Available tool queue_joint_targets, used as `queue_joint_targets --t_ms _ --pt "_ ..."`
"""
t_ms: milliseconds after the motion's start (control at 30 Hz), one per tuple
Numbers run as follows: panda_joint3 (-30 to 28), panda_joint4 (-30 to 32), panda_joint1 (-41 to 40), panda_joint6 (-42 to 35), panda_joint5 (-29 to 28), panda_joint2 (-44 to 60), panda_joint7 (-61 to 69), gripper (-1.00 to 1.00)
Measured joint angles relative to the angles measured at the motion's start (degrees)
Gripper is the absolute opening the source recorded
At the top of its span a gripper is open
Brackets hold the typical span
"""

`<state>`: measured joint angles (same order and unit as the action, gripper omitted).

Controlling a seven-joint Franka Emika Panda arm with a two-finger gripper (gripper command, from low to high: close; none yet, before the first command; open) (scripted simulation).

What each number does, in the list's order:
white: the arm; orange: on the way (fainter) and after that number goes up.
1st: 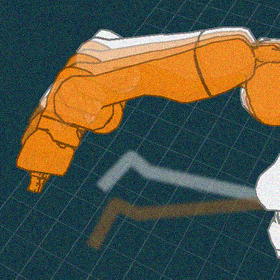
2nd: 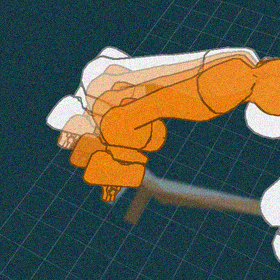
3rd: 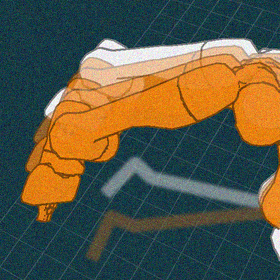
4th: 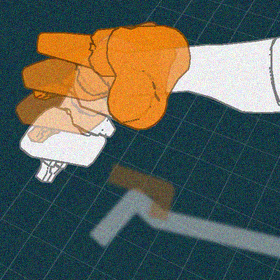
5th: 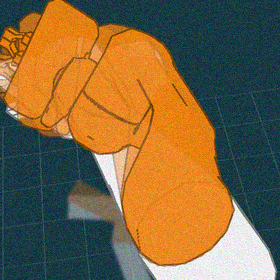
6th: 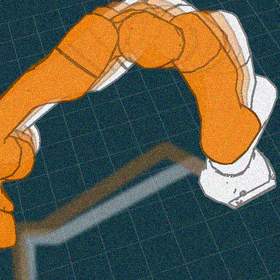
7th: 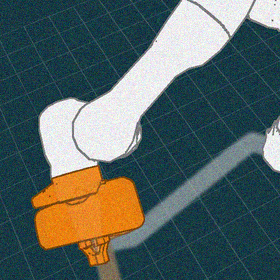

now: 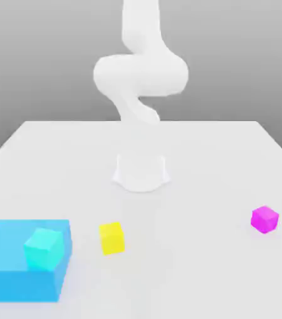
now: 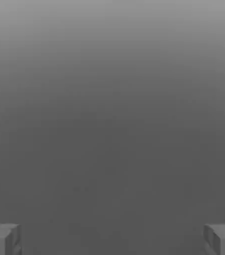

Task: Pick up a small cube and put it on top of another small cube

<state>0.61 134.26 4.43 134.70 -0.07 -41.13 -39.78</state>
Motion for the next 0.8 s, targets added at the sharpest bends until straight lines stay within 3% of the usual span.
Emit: queue_joint_targets --t_ms 367,600,800 --pt "4.00 11.40 19.69 13.63 0.11 22.26 28.75 0.00" --pt "9.46 18.49 29.14 22.10 -0.26 36.05 46.26 0.00" --pt "11.98 22.85 35.80 29.75 -5.95 48.23 54.41 0.00"
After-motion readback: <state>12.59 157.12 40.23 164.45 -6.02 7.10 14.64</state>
